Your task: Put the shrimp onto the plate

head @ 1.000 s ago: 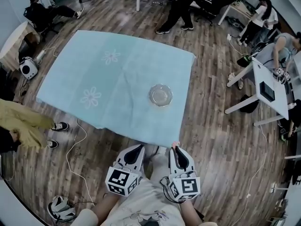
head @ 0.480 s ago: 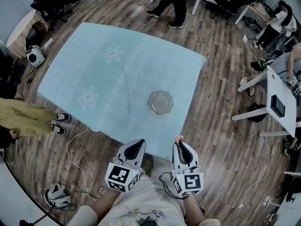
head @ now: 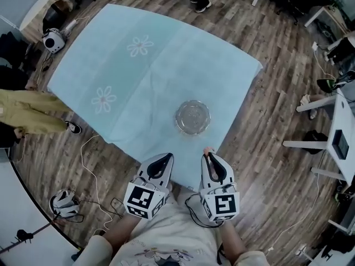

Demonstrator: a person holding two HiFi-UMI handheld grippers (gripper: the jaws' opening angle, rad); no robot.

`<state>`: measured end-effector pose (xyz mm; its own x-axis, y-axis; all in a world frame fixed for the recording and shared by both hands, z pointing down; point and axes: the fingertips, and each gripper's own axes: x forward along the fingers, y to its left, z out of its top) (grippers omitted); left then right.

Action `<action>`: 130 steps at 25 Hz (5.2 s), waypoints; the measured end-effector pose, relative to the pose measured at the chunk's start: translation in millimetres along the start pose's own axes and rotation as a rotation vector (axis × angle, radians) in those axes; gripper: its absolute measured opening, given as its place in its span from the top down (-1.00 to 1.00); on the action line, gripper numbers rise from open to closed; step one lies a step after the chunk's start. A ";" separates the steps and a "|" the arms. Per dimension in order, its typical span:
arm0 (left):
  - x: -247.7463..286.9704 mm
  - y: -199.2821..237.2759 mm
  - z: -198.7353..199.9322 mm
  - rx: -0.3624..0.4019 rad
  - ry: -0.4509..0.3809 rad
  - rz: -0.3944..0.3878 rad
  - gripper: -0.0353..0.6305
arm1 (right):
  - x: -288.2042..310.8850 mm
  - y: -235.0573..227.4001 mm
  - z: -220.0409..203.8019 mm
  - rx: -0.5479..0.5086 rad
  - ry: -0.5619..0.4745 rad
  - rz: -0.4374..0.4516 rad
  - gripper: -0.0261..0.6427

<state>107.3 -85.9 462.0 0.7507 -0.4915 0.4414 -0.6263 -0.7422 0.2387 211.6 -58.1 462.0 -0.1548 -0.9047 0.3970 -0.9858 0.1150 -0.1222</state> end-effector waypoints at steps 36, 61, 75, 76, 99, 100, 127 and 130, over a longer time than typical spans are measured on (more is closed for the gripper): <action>136.3 75.5 -102.1 -0.138 0.129 0.211 0.89 | 189.8 -32.6 -124.1 -0.110 0.373 0.275 0.72; 136.6 111.8 -135.7 -0.218 0.140 0.235 0.89 | 230.5 -38.1 -173.5 -0.157 0.653 0.183 0.72; 112.8 107.1 -117.6 -0.187 0.100 0.214 0.89 | 214.9 -28.6 -134.6 -0.109 0.525 0.131 0.70; 108.8 107.8 -116.3 -0.187 0.095 0.217 0.89 | 212.5 -26.4 -130.5 -0.108 0.514 0.128 0.71; -44.2 84.8 -33.9 -0.066 -0.081 0.111 0.89 | 63.5 93.8 -28.4 -0.061 0.204 0.045 0.83; -51.2 83.9 -33.9 -0.060 -0.084 0.110 0.89 | 54.5 98.3 -22.6 -0.061 0.181 0.039 0.83; -219.3 23.2 -12.6 0.043 -0.260 -0.016 0.89 | -102.9 211.3 25.0 -0.016 -0.134 -0.101 0.85; -225.5 23.3 -16.2 0.060 -0.264 -0.014 0.89 | -101.0 222.2 20.3 -0.024 -0.138 -0.087 0.85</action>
<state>-80.0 15.0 382.1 0.7927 -0.5774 0.1954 -0.6081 -0.7713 0.1879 9.5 50.6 376.3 -0.0600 -0.9593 0.2761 -0.9966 0.0420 -0.0708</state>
